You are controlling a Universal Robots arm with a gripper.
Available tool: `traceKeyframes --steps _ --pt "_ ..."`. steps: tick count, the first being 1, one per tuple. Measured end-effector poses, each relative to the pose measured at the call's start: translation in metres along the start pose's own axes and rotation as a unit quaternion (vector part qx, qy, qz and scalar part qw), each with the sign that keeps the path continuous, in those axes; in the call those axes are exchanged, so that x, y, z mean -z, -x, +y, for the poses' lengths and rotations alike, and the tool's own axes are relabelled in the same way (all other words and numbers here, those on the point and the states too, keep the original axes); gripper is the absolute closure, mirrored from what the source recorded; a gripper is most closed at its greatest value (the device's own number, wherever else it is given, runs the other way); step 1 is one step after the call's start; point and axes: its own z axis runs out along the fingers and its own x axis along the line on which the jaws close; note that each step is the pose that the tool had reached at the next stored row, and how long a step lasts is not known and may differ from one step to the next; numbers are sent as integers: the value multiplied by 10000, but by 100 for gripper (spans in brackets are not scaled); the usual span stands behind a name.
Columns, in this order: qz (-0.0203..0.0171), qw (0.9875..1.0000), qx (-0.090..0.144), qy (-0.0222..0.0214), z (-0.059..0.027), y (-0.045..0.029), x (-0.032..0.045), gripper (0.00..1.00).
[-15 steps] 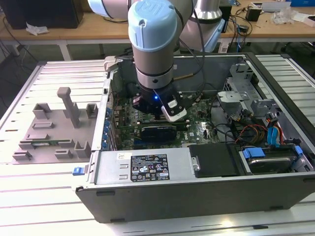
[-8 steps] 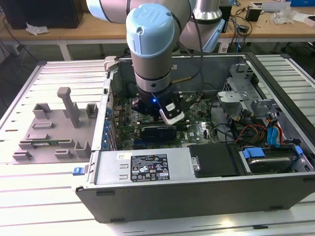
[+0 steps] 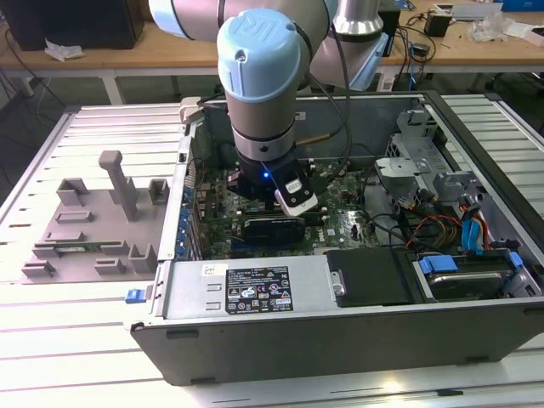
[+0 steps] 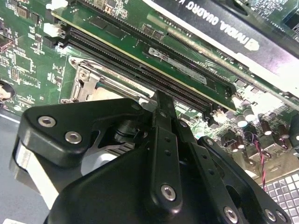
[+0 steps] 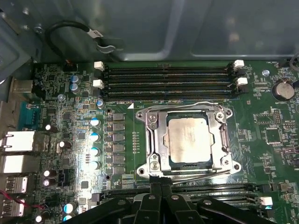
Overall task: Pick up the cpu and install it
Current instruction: 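Install the second cpu locking lever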
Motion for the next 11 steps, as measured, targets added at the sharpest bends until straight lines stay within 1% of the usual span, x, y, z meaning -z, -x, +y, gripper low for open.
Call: traceKeyframes --steps 2,4,8,10,11 --pt "1 10000 -2 32 -4 -7 -15 89" --pt "4 10000 -5 94 -9 -15 -29 89" --pt "7 9997 -14 235 -15 -29 -50 89" --pt "8 9997 -14 244 -19 -29 -58 89" --pt "7 9997 -17 253 -41 -33 -69 89"
